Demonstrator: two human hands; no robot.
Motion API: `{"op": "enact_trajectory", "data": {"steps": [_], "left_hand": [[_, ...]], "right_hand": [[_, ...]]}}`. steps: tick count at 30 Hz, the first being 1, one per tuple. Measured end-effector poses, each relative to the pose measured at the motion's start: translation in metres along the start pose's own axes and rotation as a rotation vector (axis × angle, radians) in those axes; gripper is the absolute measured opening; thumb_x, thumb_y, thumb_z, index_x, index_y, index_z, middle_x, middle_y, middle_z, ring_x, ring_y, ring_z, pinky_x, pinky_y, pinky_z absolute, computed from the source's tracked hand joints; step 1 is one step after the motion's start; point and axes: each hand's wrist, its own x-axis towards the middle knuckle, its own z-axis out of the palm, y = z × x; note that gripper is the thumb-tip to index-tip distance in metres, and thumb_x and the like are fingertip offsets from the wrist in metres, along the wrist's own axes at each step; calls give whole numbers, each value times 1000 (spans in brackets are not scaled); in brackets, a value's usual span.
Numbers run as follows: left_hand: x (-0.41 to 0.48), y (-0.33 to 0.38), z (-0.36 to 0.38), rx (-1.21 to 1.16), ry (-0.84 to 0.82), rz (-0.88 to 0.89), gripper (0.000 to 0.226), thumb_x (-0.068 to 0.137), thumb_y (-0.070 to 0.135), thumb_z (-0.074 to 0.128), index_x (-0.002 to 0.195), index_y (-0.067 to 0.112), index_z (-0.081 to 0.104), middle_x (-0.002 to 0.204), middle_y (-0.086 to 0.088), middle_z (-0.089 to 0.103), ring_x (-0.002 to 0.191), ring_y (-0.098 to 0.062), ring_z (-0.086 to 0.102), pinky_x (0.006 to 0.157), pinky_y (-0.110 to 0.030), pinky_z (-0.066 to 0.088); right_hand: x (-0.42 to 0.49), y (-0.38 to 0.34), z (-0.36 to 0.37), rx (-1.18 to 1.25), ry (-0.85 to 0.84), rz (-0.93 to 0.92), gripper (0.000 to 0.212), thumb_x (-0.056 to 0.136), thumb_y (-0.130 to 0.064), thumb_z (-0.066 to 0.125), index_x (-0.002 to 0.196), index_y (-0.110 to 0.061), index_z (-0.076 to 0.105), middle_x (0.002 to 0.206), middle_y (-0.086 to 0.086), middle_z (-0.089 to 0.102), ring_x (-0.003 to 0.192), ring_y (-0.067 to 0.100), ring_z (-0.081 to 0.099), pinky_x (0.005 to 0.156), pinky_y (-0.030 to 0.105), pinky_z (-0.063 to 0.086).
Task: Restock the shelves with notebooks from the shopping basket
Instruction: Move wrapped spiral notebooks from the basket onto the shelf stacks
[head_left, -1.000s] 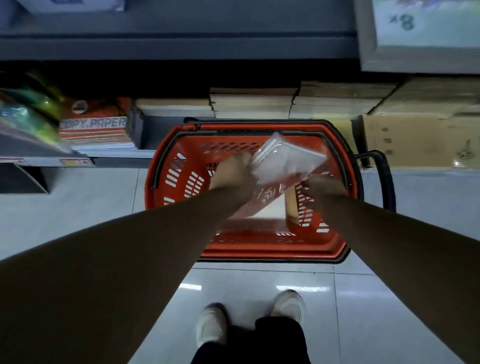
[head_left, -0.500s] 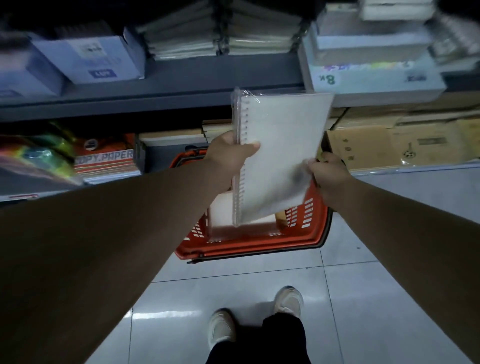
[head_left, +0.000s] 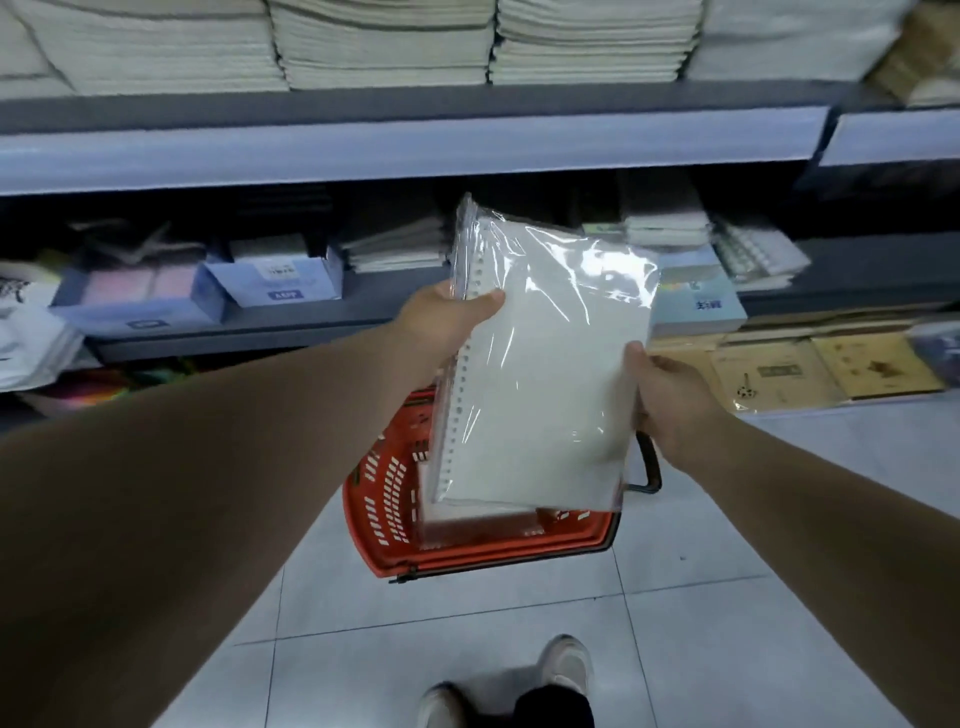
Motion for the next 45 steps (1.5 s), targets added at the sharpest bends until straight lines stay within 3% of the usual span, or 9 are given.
{"op": "enact_trajectory", "data": {"steps": [6, 12, 16, 21, 24, 28, 32, 37, 45], "left_hand": [[-50, 57, -11, 55, -44, 76, 37, 85, 35, 73, 109, 8, 67, 111, -18, 70, 102, -37, 67, 93, -56, 51], [-94, 113, -20, 13, -101, 198, 28, 89, 27, 69, 111, 9, 67, 110, -10, 72, 99, -26, 69, 94, -39, 53], [-120, 158, -26, 13, -117, 250, 30, 88, 31, 70, 110, 11, 67, 93, -1, 74, 83, -17, 71, 77, -27, 56], [-145, 206, -28, 15, -104, 275, 28, 84, 38, 74, 101, 16, 69, 93, -1, 76, 83, -21, 71, 79, -35, 58], [-159, 230, -28, 7, -144, 306, 27, 86, 35, 72, 102, 13, 68, 87, -1, 76, 76, -17, 73, 69, -29, 58], [-172, 250, -25, 3, -153, 319, 38, 87, 33, 71, 109, 2, 66, 102, -13, 73, 96, -32, 70, 93, -49, 53], [-178, 275, -20, 23, -184, 361, 29, 88, 32, 70, 98, 5, 68, 99, -14, 73, 90, -31, 69, 93, -49, 53], [-175, 319, -16, 38, -175, 396, 31, 87, 36, 71, 101, 9, 69, 95, -8, 76, 86, -25, 72, 80, -38, 59], [-153, 387, 6, -5, -142, 466, 25, 86, 34, 72, 99, 13, 68, 87, -3, 76, 75, -17, 73, 61, -27, 56]], "right_hand": [[-58, -40, -37, -4, -37, -134, 36, 93, -38, 59, 89, -3, 65, 97, 23, 70, 84, 35, 69, 82, 53, 57], [-107, -98, -70, 5, -35, -237, 41, 93, -32, 62, 86, 8, 61, 73, 12, 59, 58, 16, 56, 61, 34, 58], [-136, -137, -90, 20, -27, -312, 42, 94, -30, 60, 95, 13, 62, 81, 16, 61, 69, 22, 57, 74, 44, 56], [-169, -181, -120, -23, -35, -396, 43, 95, -36, 59, 93, 7, 66, 82, 11, 71, 62, 17, 63, 49, 21, 48], [-185, -203, -133, -7, -15, -431, 41, 95, -37, 58, 90, 3, 68, 83, 12, 71, 61, 15, 62, 51, 20, 45], [-196, -224, -144, 12, 59, -502, 45, 95, -37, 58, 84, 6, 66, 76, 12, 67, 66, 25, 58, 61, 29, 43], [-199, -244, -154, -30, 196, -543, 47, 93, -40, 56, 98, 6, 65, 102, 21, 69, 99, 37, 65, 85, 37, 51], [-191, -279, -167, -2, 158, -568, 43, 96, -36, 53, 78, 2, 63, 70, 8, 58, 62, 18, 52, 60, 25, 39], [-161, -349, -189, -3, 210, -620, 43, 101, -31, 44, 100, 8, 63, 81, 13, 55, 71, 23, 50, 60, 23, 41]]}}
